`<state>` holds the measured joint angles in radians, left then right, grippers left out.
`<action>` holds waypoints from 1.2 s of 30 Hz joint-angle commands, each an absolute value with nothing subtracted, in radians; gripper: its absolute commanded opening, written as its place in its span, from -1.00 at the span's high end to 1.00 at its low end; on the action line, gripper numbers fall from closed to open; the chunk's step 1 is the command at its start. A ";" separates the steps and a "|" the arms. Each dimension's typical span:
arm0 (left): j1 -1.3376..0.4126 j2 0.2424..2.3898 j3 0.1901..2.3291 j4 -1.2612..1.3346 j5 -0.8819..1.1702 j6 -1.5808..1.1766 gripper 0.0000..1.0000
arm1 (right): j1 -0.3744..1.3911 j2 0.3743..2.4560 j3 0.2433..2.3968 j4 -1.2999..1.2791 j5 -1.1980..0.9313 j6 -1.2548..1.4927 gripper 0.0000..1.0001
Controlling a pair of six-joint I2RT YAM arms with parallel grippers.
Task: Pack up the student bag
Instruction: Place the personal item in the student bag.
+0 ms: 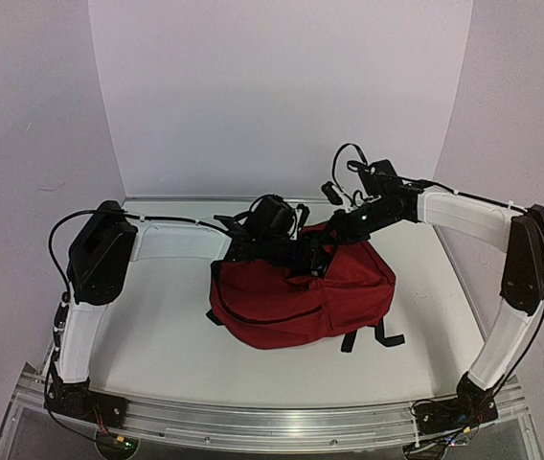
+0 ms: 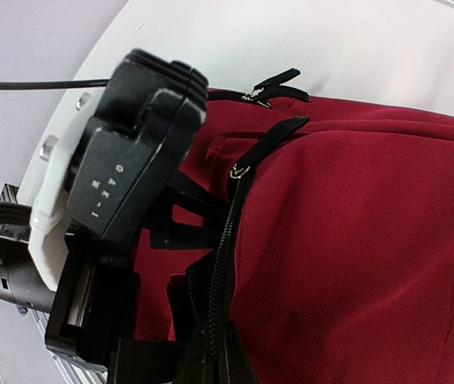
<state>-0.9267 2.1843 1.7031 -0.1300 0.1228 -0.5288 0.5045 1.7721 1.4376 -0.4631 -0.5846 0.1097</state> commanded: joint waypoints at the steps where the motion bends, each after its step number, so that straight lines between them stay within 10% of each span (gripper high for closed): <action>1: -0.924 2.048 1.609 -0.011 0.197 -0.580 -0.67 | 0.506 1.742 1.451 -0.460 -0.577 0.117 1.00; 10: -0.923 1.932 1.431 0.094 0.249 -0.608 -0.65 | 0.505 1.753 1.453 -0.461 -0.574 0.108 1.00; 27: -0.912 2.138 1.639 0.021 0.161 -0.602 0.08 | 0.498 1.729 1.483 -0.478 -0.569 0.107 1.00; 36: -0.914 2.071 1.565 0.044 0.314 -0.551 -0.66 | 0.492 1.746 1.457 -0.485 -0.546 0.093 1.00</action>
<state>-0.9154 2.1585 1.6089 0.0044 0.2396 -0.5841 0.5021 1.7721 1.4437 -0.4864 -0.5704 0.1064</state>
